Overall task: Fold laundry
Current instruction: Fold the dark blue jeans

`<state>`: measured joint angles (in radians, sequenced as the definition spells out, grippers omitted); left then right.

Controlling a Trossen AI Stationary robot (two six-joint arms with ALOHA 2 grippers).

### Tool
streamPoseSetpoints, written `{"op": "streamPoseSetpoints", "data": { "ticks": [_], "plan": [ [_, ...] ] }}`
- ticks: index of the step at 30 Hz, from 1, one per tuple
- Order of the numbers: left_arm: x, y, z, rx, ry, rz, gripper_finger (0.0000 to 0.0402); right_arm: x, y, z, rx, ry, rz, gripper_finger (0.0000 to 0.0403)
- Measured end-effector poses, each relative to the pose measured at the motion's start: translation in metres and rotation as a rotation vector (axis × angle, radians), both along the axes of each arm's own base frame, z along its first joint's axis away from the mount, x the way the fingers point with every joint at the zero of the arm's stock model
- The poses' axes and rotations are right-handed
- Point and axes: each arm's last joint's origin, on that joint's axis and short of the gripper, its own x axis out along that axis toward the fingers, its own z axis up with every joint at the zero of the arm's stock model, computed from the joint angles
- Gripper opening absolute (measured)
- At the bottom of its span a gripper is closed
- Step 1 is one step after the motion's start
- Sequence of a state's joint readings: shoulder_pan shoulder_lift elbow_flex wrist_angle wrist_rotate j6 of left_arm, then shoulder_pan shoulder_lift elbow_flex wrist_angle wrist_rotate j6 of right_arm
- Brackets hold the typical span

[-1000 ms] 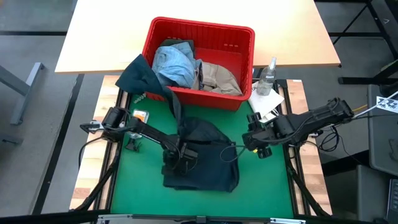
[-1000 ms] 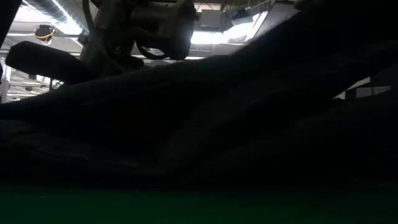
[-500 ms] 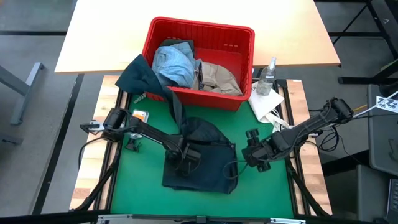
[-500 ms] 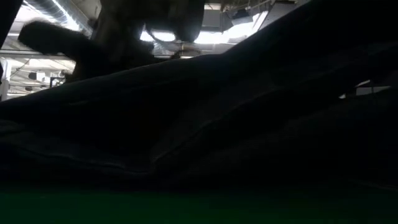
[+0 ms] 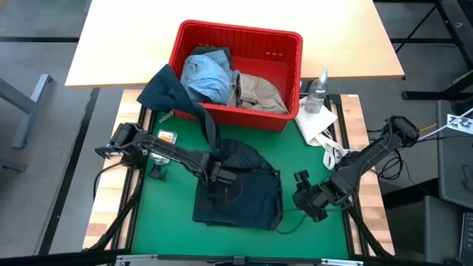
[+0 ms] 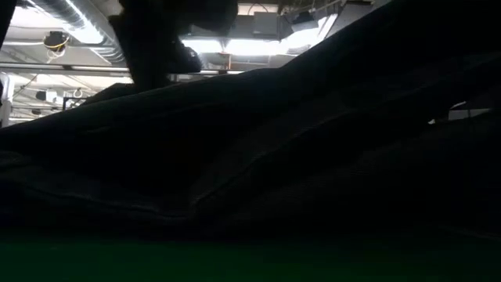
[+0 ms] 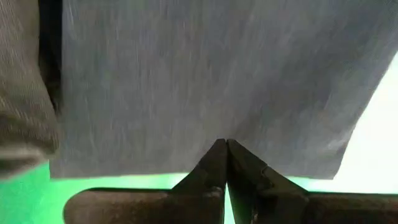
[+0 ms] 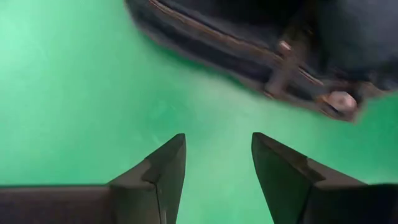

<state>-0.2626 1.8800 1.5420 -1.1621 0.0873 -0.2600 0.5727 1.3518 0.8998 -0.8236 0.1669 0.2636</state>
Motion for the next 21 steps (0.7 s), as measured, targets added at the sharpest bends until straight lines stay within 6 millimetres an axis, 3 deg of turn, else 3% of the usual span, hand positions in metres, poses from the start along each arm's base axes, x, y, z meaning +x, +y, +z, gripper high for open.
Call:
{"op": "streamPoseSetpoints", "data": {
  "ticks": [8,14,21],
  "plan": [
    [0.011,-0.003,0.002,-0.029,-0.110,0.000,0.0001,-0.003,0.009,-0.039,0.030,-0.133,-0.099,0.0186],
    [0.011,-0.003,0.002,-0.031,-0.116,0.001,0.0001,-0.001,0.005,-0.062,-0.125,-0.194,-0.116,0.0186],
    [0.012,-0.003,0.002,-0.033,-0.121,0.001,0.0001,0.003,0.007,-0.082,-0.225,-0.150,-0.082,0.0186]
  ]
}}
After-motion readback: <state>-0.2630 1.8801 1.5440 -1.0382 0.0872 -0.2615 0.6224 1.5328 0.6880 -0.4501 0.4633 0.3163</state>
